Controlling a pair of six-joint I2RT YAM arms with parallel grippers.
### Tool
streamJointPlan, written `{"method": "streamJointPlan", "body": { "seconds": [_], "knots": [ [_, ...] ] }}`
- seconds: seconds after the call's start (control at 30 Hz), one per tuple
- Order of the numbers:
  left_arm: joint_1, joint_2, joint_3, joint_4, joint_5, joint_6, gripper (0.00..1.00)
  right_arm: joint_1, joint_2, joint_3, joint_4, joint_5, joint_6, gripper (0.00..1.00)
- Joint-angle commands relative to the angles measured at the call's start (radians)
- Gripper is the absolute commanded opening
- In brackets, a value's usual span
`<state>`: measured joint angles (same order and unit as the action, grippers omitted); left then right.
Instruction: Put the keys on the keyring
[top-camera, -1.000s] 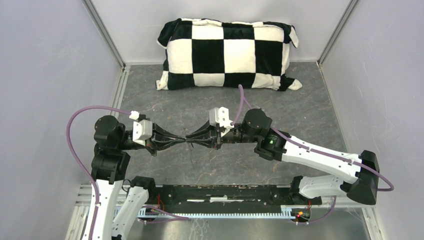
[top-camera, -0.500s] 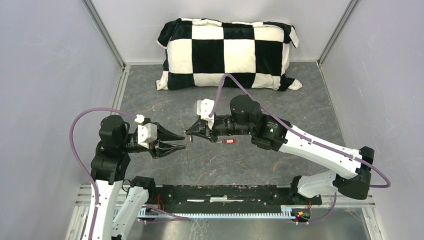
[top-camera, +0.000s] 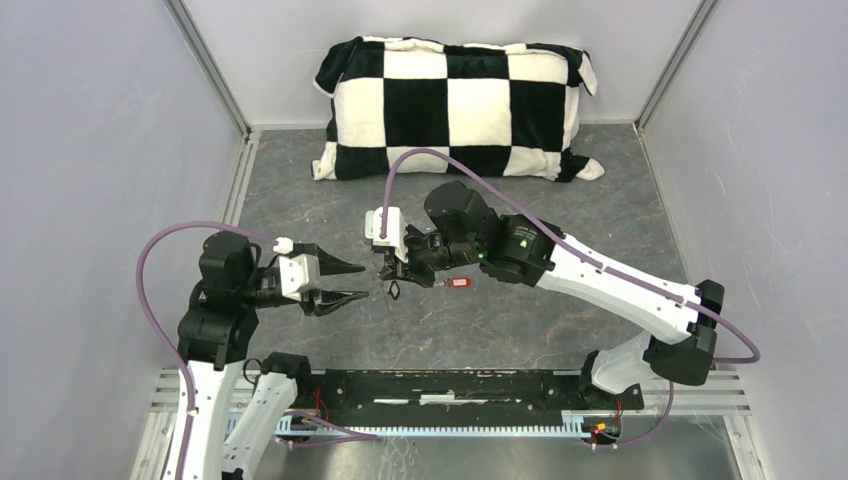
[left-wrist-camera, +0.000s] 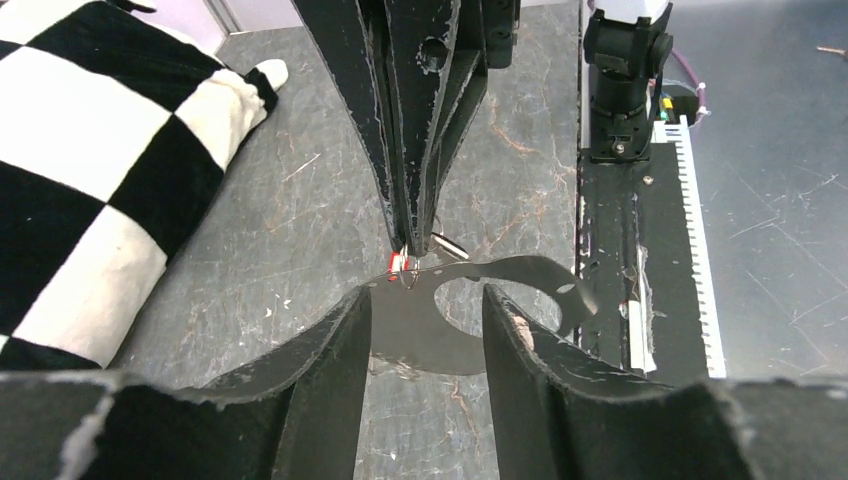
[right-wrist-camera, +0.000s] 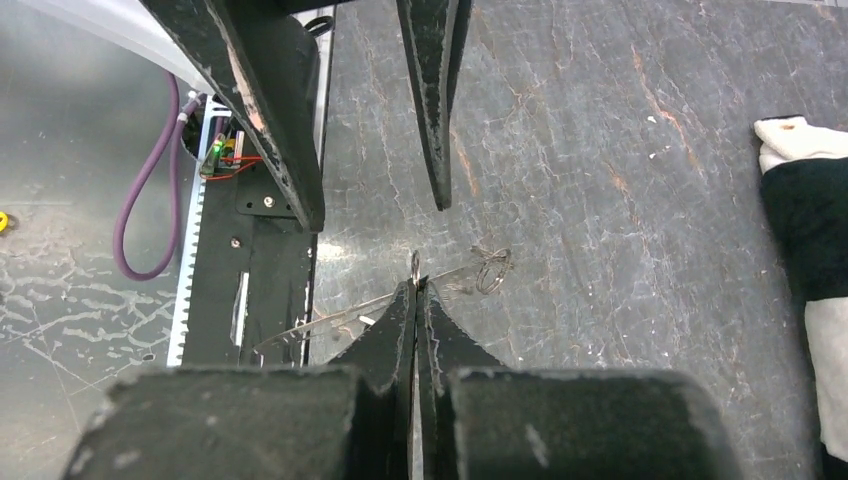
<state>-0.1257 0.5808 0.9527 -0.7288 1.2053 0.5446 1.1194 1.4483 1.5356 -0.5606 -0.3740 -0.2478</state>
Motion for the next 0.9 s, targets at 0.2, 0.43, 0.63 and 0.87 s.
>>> {"method": "streamJointPlan", "body": {
  "seconds": [0.2,0.43,0.63,0.87],
  "knots": [
    [0.002,0.04,0.025,-0.042,0.013,0.115,0.55,0.037,0.072,0.175,-0.058,-0.012,-0.023,0.0],
    [0.001,0.076,0.059,-0.082,0.022,0.128,0.43,0.044,0.107,0.222,-0.088,-0.002,-0.028,0.0],
    [-0.001,0.102,0.077,-0.153,0.031,0.195,0.28,0.049,0.118,0.241,-0.11,0.008,-0.034,0.0],
    [-0.007,0.167,0.142,-0.331,0.024,0.367,0.15,0.049,0.12,0.245,-0.119,0.016,-0.034,0.0]
  ]
}}
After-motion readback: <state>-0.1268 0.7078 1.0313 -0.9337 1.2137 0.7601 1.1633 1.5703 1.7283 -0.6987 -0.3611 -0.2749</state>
